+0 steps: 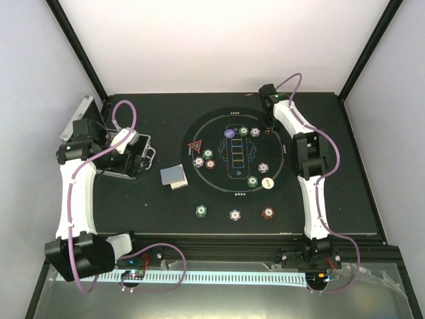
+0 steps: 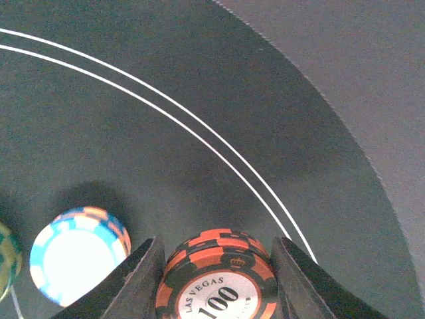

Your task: Distribute texas hold em gaming equipment

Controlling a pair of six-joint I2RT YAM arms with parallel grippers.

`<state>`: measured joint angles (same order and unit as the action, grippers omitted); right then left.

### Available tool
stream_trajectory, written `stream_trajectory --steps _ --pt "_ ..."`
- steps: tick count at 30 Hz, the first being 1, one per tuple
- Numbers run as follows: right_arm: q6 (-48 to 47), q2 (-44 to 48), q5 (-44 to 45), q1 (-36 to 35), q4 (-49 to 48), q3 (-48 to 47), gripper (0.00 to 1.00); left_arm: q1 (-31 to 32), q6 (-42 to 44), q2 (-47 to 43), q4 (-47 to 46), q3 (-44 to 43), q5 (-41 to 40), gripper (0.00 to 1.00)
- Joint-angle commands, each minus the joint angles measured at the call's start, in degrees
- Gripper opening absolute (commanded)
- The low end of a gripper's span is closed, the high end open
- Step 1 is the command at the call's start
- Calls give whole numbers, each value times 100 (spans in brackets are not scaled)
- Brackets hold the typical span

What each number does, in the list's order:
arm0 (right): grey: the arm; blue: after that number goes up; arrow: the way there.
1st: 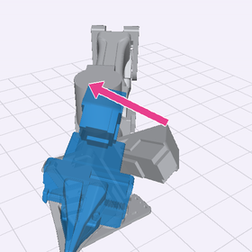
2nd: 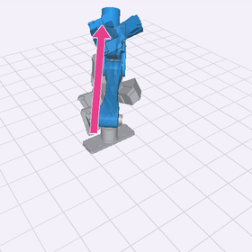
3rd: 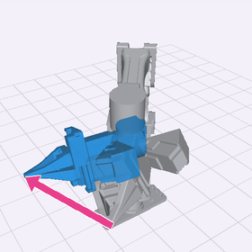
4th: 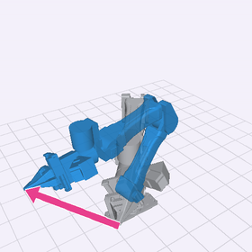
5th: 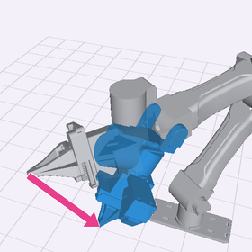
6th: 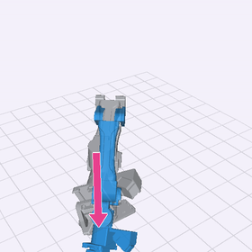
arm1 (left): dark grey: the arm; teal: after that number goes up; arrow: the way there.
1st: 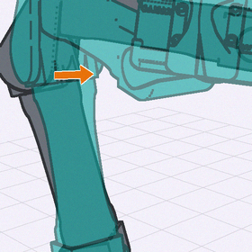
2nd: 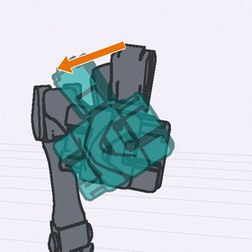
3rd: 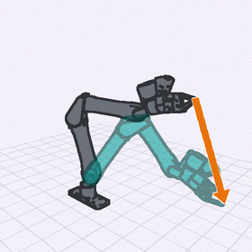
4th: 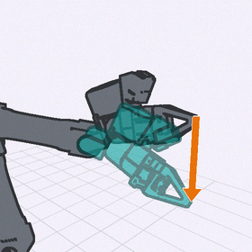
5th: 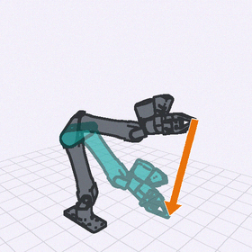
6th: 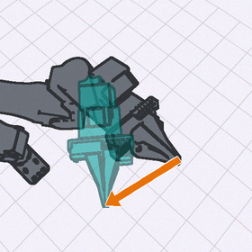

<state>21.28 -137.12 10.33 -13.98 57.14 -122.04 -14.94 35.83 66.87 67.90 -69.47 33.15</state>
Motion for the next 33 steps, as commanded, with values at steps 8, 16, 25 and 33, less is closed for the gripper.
stream_trajectory --steps 8,16,25,33 --pt "-14 -772 -109 84 49 -729 17 -45 -63 239 -31 -164 447 99" --pt "-44 -781 -179 106 133 -755 46 -46 27 166 69 -250 325 99" --pt "-1 -140 -39 106 435 -804 66 -46 106 85 221 -216 290 99" --pt "60 1470 -85 -27 676 332 73 -49 652 110 625 -195 15 99"
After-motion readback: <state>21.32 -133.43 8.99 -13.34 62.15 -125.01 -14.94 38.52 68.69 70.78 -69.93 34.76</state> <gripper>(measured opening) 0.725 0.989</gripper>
